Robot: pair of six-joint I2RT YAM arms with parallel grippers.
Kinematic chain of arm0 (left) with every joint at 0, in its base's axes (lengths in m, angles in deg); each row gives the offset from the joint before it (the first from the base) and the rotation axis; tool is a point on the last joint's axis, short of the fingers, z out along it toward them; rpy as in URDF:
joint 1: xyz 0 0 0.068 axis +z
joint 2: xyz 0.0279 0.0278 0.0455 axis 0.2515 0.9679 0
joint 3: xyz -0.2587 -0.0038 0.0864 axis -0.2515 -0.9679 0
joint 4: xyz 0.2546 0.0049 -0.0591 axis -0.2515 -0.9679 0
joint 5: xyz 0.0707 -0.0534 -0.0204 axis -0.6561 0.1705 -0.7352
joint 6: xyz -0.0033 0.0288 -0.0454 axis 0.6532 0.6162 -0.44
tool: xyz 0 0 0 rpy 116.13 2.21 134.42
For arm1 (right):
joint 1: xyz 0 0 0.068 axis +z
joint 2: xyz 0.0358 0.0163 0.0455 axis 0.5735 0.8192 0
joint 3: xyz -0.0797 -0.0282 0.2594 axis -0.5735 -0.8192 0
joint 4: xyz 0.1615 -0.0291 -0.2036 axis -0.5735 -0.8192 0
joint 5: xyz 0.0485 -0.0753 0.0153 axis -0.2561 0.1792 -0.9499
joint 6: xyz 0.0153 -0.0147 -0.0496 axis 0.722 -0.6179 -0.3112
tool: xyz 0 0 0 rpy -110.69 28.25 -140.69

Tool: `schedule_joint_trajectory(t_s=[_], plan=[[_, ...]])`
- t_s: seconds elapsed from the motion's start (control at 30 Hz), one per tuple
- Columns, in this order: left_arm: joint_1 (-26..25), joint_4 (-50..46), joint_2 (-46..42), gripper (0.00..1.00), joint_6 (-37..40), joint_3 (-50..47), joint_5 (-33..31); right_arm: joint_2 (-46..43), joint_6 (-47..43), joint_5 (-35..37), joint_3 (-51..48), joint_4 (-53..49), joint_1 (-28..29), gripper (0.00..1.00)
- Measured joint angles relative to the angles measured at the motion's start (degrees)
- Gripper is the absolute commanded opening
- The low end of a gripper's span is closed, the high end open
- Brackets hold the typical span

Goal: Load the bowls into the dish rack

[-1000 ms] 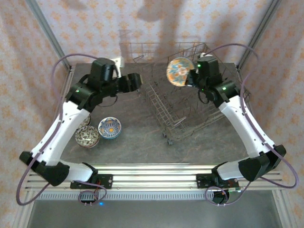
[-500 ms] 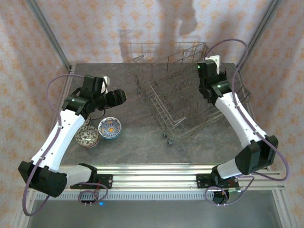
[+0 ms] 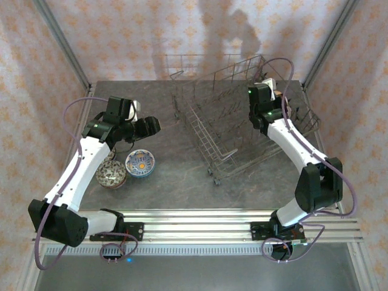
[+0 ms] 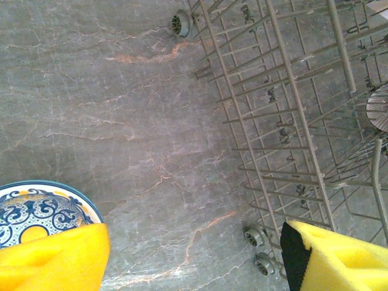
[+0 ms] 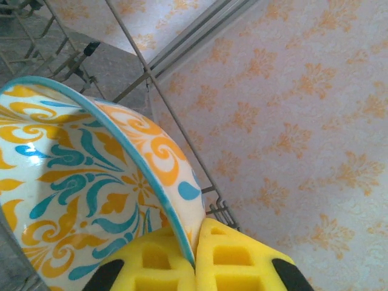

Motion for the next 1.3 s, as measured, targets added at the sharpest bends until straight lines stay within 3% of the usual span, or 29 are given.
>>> schedule_joint_trajectory(t_s=[0.63, 1.07, 1.3], plan=[[0.9, 1.9, -1.8, 0.75, 0.0, -5.5, 1.4, 6.4, -21.0, 3.0, -3.8, 18.4, -2.2, 0.0], [1.4, 3.5, -2.6, 0.75, -0.1, -7.0, 2.6, 7.6, -27.4, 3.9, -8.2, 24.6, -2.1, 0.0], [1.4, 4.0, -3.1, 0.75, -0.2, -8.2, 2.8, 8.5, -26.3, 3.6, -8.3, 22.6, -2.1, 0.0]])
